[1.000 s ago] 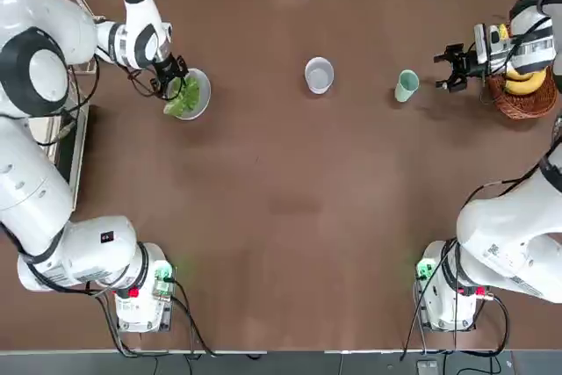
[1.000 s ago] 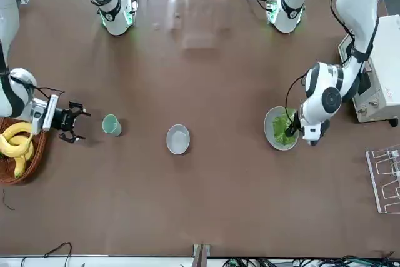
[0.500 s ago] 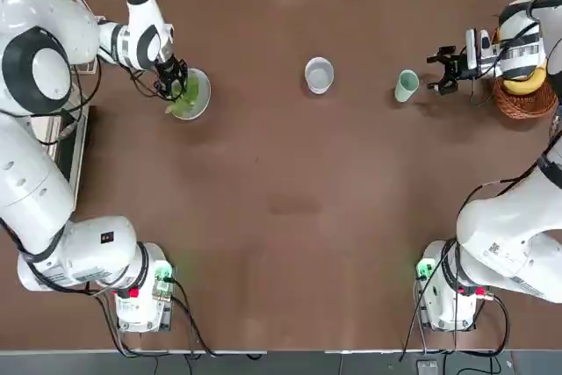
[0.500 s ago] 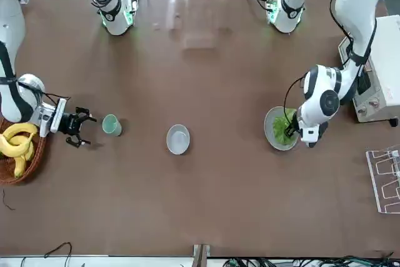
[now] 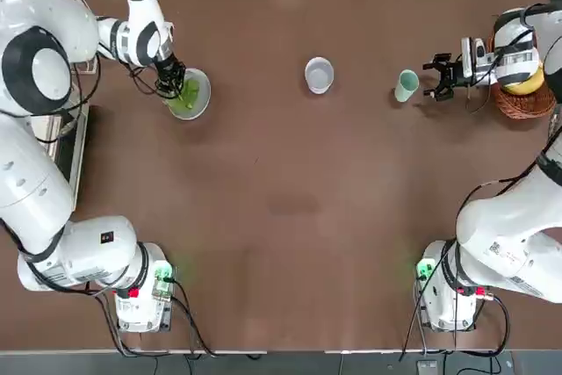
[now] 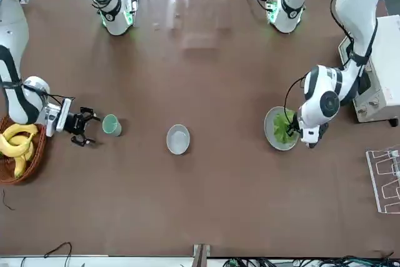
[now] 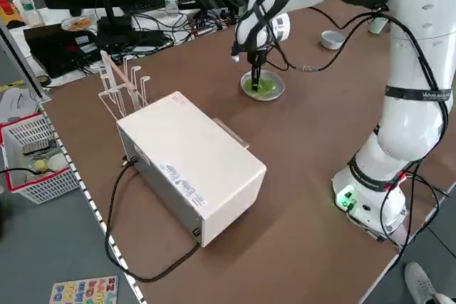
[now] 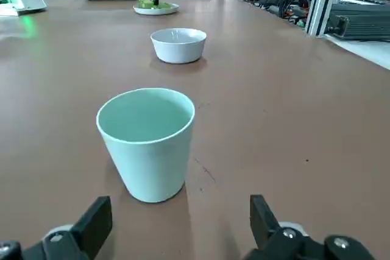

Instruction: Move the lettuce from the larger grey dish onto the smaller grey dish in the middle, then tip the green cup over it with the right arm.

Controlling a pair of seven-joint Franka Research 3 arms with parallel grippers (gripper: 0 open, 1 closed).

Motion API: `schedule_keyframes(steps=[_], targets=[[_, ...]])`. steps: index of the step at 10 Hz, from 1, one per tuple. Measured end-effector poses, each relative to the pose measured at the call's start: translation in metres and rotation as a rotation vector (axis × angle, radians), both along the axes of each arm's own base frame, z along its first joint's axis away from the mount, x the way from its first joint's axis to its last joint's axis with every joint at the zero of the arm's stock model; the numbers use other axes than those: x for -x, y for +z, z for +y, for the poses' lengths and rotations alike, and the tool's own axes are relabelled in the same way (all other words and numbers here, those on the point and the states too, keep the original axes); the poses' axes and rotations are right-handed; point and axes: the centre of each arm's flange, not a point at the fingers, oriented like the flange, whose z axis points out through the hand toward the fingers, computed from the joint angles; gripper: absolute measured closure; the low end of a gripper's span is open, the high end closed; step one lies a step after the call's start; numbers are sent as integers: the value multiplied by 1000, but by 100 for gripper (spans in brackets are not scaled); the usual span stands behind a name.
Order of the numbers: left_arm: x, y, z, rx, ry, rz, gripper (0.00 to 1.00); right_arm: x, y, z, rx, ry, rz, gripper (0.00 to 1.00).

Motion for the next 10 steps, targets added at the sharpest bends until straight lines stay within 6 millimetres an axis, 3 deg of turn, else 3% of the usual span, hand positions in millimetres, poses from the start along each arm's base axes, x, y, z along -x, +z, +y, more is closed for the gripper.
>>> schedule_keyframes(steps=[2, 4, 6, 7, 10], targets=[[-12, 28, -4, -21, -9, 28, 93, 2, -4, 11, -25, -5, -11, 0], [-26, 87, -27, -45, -44, 47, 93, 2, -10, 24, -41, 0, -28, 0], [-39, 151, -56, -46, -79, 12, 93, 2, -12, 25, -39, -4, -30, 0], [-40, 169, -83, -19, -87, -10, 93, 2, -12, 26, -41, -2, -30, 0], [-21, 186, -189, 73, -78, -21, 93, 0, -16, 42, -54, 7, -27, 0]])
